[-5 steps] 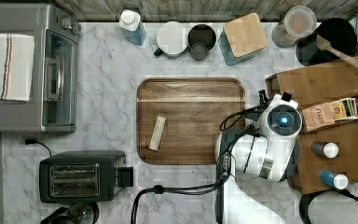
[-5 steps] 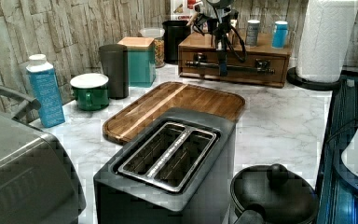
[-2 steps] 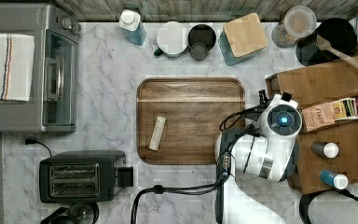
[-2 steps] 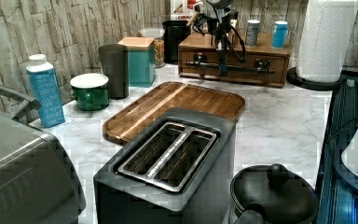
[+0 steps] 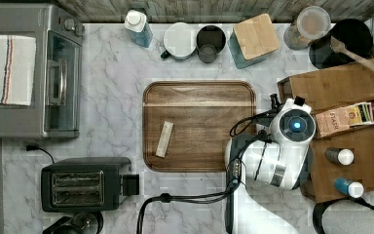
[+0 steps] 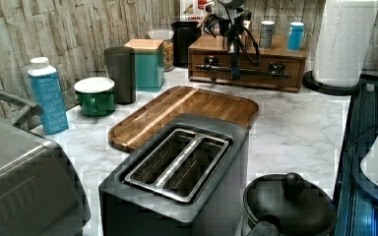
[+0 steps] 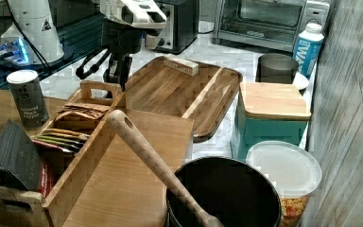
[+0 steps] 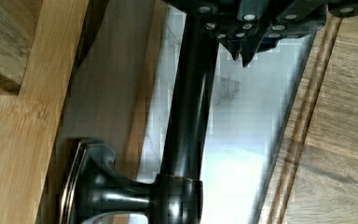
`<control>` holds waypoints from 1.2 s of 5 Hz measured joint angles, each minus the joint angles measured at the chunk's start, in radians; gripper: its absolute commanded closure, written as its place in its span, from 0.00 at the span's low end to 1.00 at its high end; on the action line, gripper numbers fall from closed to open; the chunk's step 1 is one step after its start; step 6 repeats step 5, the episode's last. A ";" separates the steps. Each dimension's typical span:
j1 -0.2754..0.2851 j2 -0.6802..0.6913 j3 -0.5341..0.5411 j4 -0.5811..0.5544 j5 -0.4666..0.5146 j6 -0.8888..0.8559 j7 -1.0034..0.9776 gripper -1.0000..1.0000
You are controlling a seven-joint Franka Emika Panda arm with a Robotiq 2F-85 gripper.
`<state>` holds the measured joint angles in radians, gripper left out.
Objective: Close the drawer.
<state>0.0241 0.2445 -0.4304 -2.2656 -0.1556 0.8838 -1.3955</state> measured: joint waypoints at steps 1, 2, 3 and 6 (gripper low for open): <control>0.000 -0.002 0.000 -0.002 0.000 -0.001 0.000 1.00; 0.000 -0.001 0.000 -0.002 0.000 0.000 0.000 1.00; 0.001 -0.003 -0.004 -0.002 0.000 0.000 0.000 1.00; 0.013 -0.003 -0.013 -0.002 0.000 0.000 0.000 1.00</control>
